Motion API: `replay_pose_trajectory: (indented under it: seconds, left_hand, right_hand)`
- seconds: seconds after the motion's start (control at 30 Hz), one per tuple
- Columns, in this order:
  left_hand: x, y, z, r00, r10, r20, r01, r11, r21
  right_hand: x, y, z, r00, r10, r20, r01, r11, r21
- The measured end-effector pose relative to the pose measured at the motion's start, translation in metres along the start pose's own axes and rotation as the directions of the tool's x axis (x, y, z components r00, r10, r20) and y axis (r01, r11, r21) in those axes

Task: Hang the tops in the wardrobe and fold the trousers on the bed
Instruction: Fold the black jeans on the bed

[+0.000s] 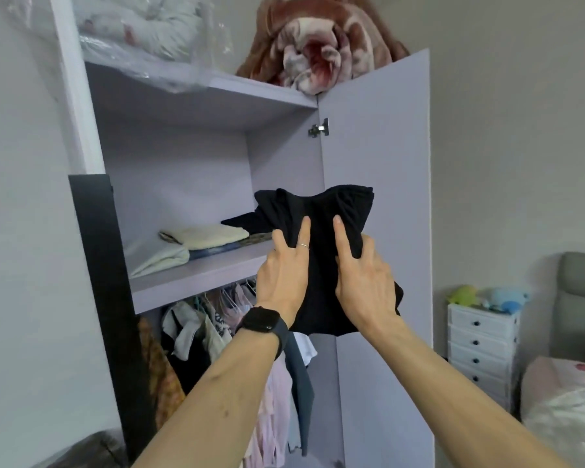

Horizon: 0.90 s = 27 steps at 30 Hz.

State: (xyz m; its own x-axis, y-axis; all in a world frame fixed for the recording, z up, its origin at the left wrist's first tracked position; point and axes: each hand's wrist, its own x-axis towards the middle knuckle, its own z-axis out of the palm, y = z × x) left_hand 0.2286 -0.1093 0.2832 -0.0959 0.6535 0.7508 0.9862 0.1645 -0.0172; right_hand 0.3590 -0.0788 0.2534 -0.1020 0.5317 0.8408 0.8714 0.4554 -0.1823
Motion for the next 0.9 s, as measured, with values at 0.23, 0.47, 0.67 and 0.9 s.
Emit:
replay_pose_trajectory:
  seconds: [0.23, 0.47, 0.67, 0.9]
  left_hand:
    - [0.075, -0.002, 0.092, 0.999, -0.049, -0.01, 0.049, 0.998, 0.029]
    - [0.19, -0.01, 0.193, 0.987, -0.151, 0.053, 0.15, 0.988, 0.022]
    - [0.274, -0.023, 0.252, 0.972, -0.233, 0.036, 0.232, 0.972, 0.032]
    - [0.332, -0.069, 0.295, 0.958, -0.285, 0.031, 0.283, 0.958, 0.053]
  right_hand:
    - [0.069, 0.043, 0.104, 0.999, -0.042, 0.004, 0.042, 0.999, 0.028]
    - [0.176, 0.089, 0.235, 0.993, -0.099, 0.061, 0.089, 0.985, 0.149]
    - [0.261, 0.109, 0.309, 0.986, -0.164, 0.017, 0.157, 0.966, 0.206]
    - [0.325, 0.09, 0.38, 0.974, -0.216, 0.059, 0.196, 0.95, 0.241]
